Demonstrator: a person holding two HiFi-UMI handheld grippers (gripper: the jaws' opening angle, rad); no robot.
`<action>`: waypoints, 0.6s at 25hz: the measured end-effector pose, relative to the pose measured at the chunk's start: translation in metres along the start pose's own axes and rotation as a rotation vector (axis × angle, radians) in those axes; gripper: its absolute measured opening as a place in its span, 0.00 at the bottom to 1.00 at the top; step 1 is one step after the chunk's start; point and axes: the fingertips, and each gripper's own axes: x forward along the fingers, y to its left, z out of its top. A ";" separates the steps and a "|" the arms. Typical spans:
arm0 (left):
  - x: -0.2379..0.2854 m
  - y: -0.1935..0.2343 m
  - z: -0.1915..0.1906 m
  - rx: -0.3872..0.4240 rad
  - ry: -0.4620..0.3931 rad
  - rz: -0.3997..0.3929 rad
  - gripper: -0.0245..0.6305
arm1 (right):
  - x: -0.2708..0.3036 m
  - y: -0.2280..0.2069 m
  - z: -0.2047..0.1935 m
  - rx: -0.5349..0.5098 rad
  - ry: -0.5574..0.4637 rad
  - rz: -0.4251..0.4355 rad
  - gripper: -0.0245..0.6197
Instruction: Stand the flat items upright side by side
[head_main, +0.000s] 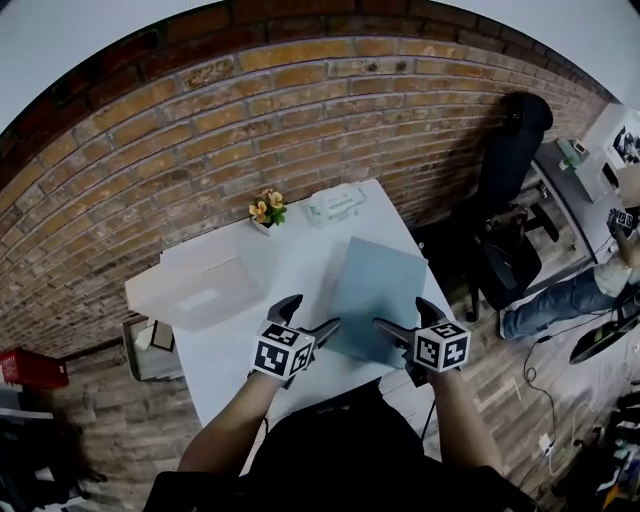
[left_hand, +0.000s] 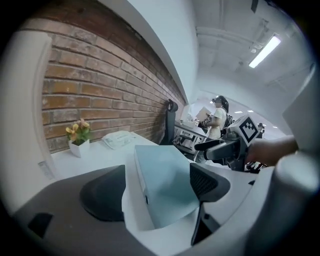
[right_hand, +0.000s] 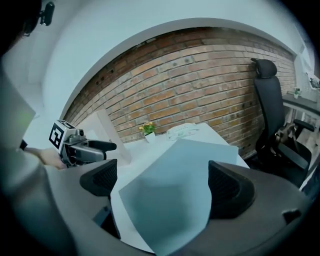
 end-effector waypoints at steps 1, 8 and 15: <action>0.010 0.000 -0.001 -0.005 0.019 -0.011 0.68 | 0.000 -0.011 -0.003 0.015 0.009 -0.012 0.90; 0.081 0.004 -0.006 -0.045 0.143 -0.039 0.68 | 0.008 -0.079 -0.021 0.152 0.088 -0.045 0.90; 0.133 0.010 -0.024 -0.134 0.263 -0.050 0.69 | 0.024 -0.110 -0.042 0.262 0.183 -0.018 0.90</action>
